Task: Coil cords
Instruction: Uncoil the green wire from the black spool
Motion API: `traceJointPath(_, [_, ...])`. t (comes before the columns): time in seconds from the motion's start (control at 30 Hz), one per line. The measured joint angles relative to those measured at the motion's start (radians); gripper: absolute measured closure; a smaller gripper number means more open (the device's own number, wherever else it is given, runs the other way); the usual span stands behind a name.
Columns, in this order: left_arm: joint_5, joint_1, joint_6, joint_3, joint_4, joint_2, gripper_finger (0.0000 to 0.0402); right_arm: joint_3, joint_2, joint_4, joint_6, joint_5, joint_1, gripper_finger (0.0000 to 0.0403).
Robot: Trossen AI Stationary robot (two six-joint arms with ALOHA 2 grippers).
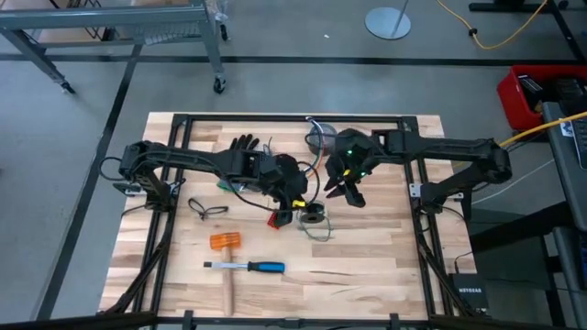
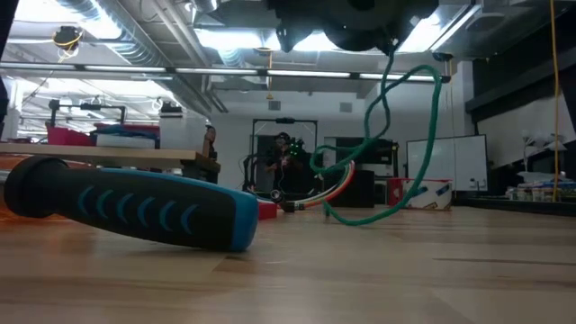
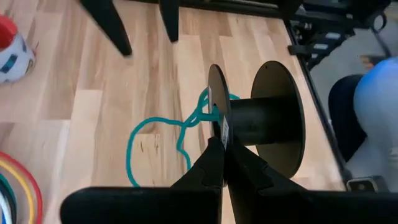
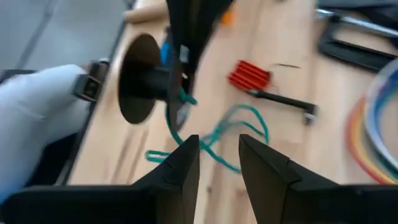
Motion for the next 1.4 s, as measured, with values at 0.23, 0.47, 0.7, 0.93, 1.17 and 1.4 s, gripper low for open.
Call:
traceJointPath(0.23, [-0.091, -0.038, 0.092, 0.000, 0.000, 0.000, 0.0401, 0.000, 0.067, 0.058, -0.001, -0.115, 0.000, 0.0288])
traceJointPath(0.47, [-0.118, -0.042, 0.066, 0.000, -0.054, 0.000, 0.0401, 0.000, 0.071, 0.063, -0.002, -0.195, 0.000, 0.0288])
traceJointPath(0.7, [-0.145, -0.042, 0.045, -0.002, -0.085, 0.000, 0.0401, 0.000, 0.068, 0.065, -0.001, -0.207, 0.000, 0.0288])
traceJointPath(0.93, [-0.145, -0.042, 0.057, -0.002, -0.035, 0.000, 0.0401, 0.000, 0.068, 0.120, -0.001, -0.144, 0.000, 0.0288])
traceJointPath(1.17, [-0.145, -0.042, 0.069, -0.002, -0.016, 0.000, 0.0401, 0.000, 0.068, 0.163, 0.000, -0.130, 0.000, 0.0288])
traceJointPath(1.4, [-0.145, -0.042, 0.088, -0.002, 0.042, 0.000, 0.0401, 0.000, 0.073, 0.168, 0.000, -0.130, 0.001, 0.0288])
